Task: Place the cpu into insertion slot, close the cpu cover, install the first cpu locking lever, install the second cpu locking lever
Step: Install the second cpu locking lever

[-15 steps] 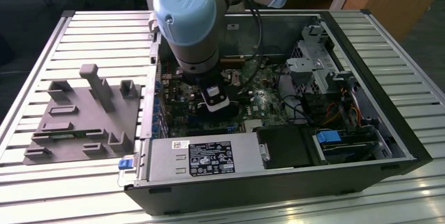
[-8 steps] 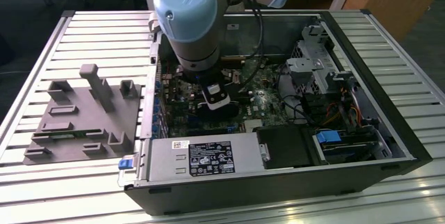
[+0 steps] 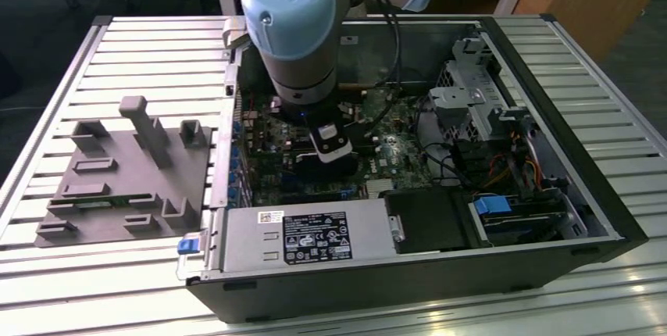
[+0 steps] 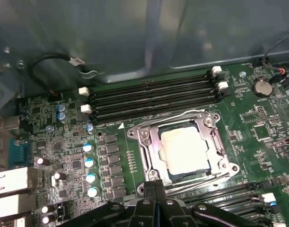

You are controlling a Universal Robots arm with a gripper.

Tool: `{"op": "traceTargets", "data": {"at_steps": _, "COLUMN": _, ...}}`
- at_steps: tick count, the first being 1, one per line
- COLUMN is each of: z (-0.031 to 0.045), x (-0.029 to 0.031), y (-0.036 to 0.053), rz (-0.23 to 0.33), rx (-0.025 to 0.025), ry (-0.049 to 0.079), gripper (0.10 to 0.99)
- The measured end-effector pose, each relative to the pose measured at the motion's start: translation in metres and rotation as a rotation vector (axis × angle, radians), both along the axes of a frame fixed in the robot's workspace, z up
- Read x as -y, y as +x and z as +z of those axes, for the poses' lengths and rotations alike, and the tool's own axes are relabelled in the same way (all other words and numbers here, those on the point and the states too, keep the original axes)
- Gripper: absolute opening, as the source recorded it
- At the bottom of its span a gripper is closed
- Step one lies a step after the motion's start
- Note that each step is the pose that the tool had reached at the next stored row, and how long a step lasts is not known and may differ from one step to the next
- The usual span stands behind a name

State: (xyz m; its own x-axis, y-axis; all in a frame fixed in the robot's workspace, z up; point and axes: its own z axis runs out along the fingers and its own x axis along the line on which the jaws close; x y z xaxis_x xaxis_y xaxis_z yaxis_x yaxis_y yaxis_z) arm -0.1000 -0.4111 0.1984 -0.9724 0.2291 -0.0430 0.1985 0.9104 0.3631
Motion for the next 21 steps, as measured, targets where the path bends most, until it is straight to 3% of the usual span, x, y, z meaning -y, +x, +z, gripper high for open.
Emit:
{"op": "traceTargets", "data": {"at_steps": 15, "z": 0.0037, "x": -0.0109, "y": 0.0107, "rz": 0.0, "rx": -0.0001, "ry": -0.124, "gripper": 0.102}}
{"op": "traceTargets", "data": {"at_steps": 21, "z": 0.0036, "x": -0.0158, "y": 0.0111, "rz": 0.0, "rx": 0.0, "ry": -0.13, "gripper": 0.102}}
